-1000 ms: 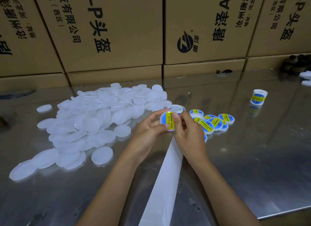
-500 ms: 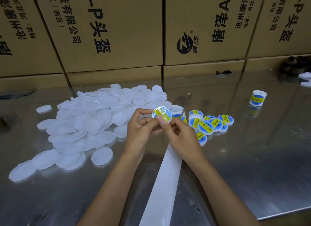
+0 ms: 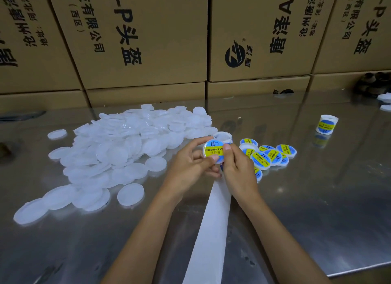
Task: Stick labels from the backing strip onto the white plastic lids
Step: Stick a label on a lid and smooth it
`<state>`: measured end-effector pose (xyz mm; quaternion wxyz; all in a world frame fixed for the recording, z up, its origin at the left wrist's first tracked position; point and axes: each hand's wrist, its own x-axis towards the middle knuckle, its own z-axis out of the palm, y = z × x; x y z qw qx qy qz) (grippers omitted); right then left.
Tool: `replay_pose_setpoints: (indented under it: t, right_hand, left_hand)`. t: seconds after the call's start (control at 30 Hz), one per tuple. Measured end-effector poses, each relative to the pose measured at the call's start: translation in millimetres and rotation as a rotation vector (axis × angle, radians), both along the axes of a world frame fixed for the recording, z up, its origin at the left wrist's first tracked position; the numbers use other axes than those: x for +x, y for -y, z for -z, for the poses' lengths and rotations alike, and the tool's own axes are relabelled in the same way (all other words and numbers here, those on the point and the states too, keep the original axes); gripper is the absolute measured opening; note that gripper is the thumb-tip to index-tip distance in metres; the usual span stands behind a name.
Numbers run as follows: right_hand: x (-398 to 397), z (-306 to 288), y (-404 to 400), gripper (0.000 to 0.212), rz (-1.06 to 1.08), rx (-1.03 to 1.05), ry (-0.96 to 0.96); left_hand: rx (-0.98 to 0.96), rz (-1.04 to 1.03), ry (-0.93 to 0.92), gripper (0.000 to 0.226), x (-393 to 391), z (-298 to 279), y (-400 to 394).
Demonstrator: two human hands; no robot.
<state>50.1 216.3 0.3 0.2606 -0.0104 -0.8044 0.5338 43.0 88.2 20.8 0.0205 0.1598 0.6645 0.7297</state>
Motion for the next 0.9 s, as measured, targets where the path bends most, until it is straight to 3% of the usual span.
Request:
replay_pose_setpoints:
  t: [0.2, 0.43, 0.57, 0.63, 0.8, 0.9]
  right_hand:
    - [0.0, 3.0, -3.0, 0.035, -0.064, -0.032, -0.03]
    - [0.7, 4.6, -1.7, 0.06, -0.047, 0.078, -0.031]
    - [1.4, 4.2, -1.0, 0.057, -0.028, 0.104, -0.076]
    - [2.6, 3.9, -0.8, 0.053, -0.046, 0.147, -0.087]
    - [5.0, 2.8, -4.2, 0.048, -0.047, 0.243, -0.121]
    - [4.7, 1.8, -4.3, 0.044, 0.015, 0.264, -0.108]
  left_hand:
    - [0.004, -0.083, -0.032, 0.037, 2.2, -1.9, 2.5]
    - [0.073, -0.123, -0.015, 0.024, 2.2, -1.2, 4.8]
    - [0.07, -0.222, -0.01, 0.014, 0.5, -0.5, 4.9]
    - [0.04, -0.255, -0.007, 0.02, -0.2, 0.3, 5.1]
    - [0.003, -0.196, -0.011, 0.034, 1.8, -3.5, 4.7]
    - [-0.017, -0.127, -0.007, 0.023, 1.8, -4.4, 3.6]
